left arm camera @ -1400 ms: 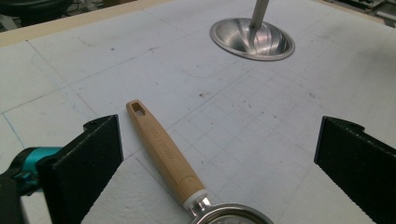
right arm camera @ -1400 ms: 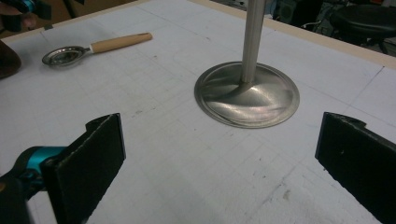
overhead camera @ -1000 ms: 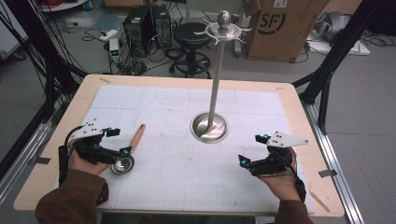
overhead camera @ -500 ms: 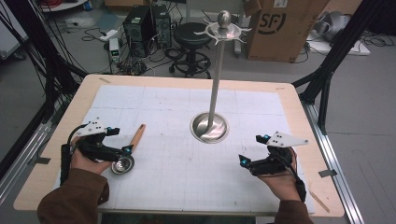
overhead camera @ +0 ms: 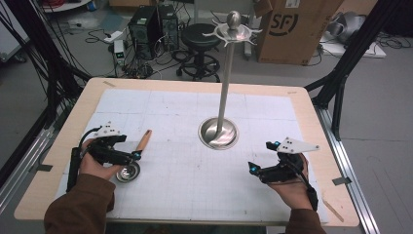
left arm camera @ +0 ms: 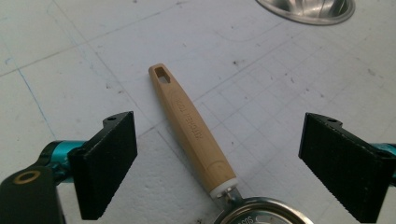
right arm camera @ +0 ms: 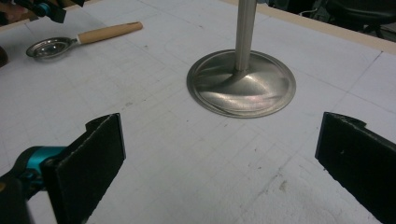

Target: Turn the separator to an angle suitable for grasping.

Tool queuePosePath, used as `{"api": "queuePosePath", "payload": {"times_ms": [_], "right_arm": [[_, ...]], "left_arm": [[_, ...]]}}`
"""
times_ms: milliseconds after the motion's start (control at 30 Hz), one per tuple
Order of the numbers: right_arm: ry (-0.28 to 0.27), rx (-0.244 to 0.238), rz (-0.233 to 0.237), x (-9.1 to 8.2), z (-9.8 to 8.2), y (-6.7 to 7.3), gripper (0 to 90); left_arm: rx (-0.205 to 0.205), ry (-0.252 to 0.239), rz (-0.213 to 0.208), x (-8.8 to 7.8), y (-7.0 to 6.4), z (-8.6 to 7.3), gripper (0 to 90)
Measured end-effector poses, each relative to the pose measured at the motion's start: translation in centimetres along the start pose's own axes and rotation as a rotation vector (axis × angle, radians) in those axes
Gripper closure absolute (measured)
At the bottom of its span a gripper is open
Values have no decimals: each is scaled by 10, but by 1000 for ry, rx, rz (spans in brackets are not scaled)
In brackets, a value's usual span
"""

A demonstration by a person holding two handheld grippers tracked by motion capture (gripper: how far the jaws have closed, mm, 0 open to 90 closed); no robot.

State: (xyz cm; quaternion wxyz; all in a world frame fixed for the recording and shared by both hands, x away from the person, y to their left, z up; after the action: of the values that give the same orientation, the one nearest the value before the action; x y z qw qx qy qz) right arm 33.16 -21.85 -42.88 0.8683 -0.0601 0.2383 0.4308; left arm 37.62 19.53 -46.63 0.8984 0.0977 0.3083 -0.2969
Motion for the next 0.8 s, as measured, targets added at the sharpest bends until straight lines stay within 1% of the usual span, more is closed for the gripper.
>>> {"api": "queuePosePath", "payload": {"times_ms": [33,67,133,200,233,400,467,600,633,667,700,800], "right_arm": [[1,3,-1,0,0,0,3],[2,3,-1,0,-1,0,3],[5,-1,0,1,-1,0,3],[17,-7,-4,2,-2,1,3],[23,-11,-5,3,-3,2,3],[32,-13,-4,5,-3,2,3],[29,-14,-6,4,-3,2,3],[32,-11,-6,4,-4,1,3],[34,-10,-5,4,-4,1,3],[39,-11,-6,5,-5,1,3],[42,-14,-7,5,-5,1,3],[48,-16,-5,6,-6,1,3]], "left_arm": [[-1,29,-12,3,-2,-3,147],[4,44,-16,5,-2,-5,174],[12,72,-10,8,-2,-9,195],[11,96,-7,11,-2,-12,210],[9,103,1,12,-1,-13,212],[-5,135,6,16,1,-18,235],[-2,149,12,18,2,-21,249],[-4,180,-1,22,0,-25,290],[-4,180,-1,22,0,-25,296],[-3,195,-14,24,-2,-27,304],[-10,195,-13,24,-2,-27,316],[-12,203,-15,25,-2,-27,354]]}}
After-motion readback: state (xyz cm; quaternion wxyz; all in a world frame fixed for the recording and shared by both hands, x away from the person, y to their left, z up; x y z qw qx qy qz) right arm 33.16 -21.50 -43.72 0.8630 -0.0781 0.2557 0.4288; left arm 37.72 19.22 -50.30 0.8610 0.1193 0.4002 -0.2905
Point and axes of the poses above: each handheld gripper's, and its own axes: x roughly forward along the jaws, z roughly out of its top, y roughly to its left, the point moved 9 cm from there along x, roughly forward along the jaws, and after that the axes turned 6 degrees about z, right-handed, at the moved point
